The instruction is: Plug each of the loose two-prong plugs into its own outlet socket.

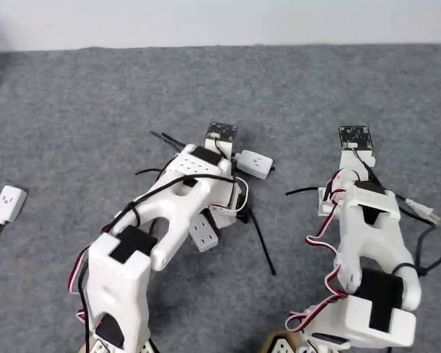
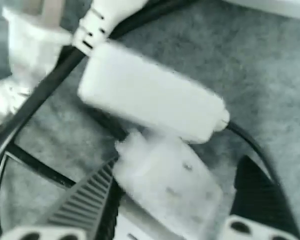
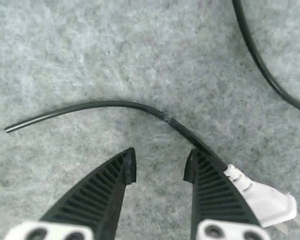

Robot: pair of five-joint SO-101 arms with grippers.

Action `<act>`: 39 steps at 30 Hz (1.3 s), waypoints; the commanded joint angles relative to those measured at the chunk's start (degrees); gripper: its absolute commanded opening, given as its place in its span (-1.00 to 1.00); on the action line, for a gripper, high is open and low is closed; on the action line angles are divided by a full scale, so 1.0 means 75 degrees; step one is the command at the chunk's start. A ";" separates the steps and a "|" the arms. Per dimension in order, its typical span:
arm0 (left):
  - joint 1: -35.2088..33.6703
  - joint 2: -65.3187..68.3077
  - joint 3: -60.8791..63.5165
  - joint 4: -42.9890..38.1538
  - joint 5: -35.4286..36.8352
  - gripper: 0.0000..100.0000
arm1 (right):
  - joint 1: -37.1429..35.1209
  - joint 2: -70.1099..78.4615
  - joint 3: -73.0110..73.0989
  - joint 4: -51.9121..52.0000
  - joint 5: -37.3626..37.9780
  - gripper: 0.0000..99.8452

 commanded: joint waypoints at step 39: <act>-0.8967 -0.5286 0.0147 0.2297 -0.7842 -0.98 | -0.0006 -0.0041 -0.0094 -0.0135 0.0000 -0.65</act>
